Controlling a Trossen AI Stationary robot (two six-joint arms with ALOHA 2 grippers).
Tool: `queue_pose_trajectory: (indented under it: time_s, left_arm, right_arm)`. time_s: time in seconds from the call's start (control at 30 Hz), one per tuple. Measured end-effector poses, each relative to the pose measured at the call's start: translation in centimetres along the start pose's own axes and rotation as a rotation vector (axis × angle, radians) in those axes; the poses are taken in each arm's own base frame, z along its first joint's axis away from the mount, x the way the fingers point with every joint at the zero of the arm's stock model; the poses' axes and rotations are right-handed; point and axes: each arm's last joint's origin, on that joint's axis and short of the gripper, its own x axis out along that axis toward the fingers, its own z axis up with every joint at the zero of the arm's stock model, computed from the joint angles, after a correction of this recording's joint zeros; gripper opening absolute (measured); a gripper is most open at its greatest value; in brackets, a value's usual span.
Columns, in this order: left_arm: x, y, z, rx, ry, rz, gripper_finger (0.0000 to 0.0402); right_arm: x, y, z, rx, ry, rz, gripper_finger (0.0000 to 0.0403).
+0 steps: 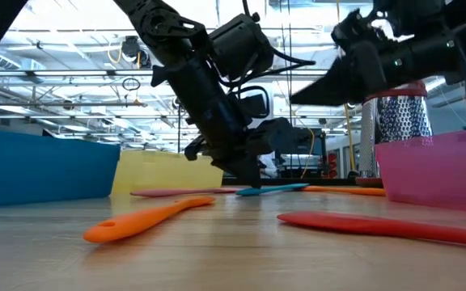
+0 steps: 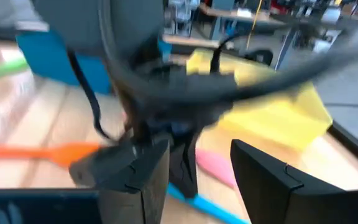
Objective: Pick & Place Kitchen Items
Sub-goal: Put the blue spatula into the blue bin
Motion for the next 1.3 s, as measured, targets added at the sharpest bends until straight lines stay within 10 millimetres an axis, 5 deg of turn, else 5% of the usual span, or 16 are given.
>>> queue_pose_trajectory:
  time_s: [0.23,0.63,0.97,1.3]
  left_arm:
    - [-0.2,0.3,0.4,0.057,0.018,-0.033,0.0009]
    - [0.7,1.4,1.9,0.064,-0.001,-0.116,0.0062]
    - [1.1,2.1,2.7,0.119,0.0,-0.163,0.0038]
    - [1.6,2.9,3.4,0.127,-0.022,-0.174,0.0035]
  right_arm:
    - [0.3,-1.1,-1.5,-0.021,0.172,-0.045,0.0156]
    - [3.8,-4.5,0.4,-0.191,0.425,-0.081,0.0155]
    - [5.5,-7.8,-2.4,-0.135,0.545,-0.044,0.0155]
    - [6.2,-9.4,-4.5,-0.15,0.604,-0.003,0.0226]
